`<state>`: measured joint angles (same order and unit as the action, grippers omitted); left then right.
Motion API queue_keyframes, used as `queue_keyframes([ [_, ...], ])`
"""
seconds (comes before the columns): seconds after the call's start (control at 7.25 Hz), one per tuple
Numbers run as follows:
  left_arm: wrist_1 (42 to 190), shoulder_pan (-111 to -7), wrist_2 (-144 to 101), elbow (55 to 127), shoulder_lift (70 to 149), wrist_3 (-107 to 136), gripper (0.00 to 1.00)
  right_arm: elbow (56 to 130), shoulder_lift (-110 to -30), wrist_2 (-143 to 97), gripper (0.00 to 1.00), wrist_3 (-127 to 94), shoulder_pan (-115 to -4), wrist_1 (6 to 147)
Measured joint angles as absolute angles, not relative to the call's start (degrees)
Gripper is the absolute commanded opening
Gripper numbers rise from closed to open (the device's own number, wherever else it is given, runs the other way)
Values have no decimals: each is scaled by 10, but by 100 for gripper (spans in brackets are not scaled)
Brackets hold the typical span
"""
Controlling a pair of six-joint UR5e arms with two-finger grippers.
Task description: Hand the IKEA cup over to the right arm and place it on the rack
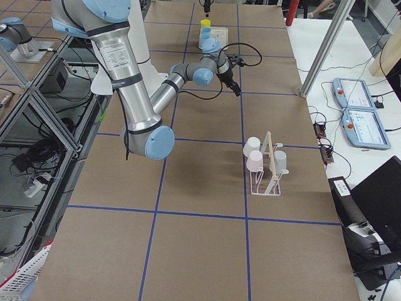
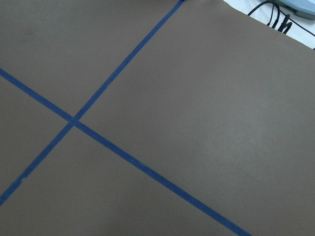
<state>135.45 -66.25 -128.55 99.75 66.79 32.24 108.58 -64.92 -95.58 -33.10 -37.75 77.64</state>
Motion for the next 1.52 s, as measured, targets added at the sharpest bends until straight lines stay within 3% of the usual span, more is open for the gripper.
queue_keyframes([
  [0.28,1356,-662,-1295,994,670,323,77,1087,-645,-957,100,-331,-378,783],
  [0.41,1356,-662,-1302,993,672,324,74,1087,-645,-957,100,-330,-378,784],
  [0.69,1355,-661,-1306,989,683,325,53,1087,-644,-957,100,-330,-377,783],
  [0.83,1355,-660,-1307,986,688,326,47,1086,-644,-957,99,-330,-377,783],
  [1.52,1355,-642,-1325,977,699,326,42,1084,-645,-955,100,-331,-372,783],
])
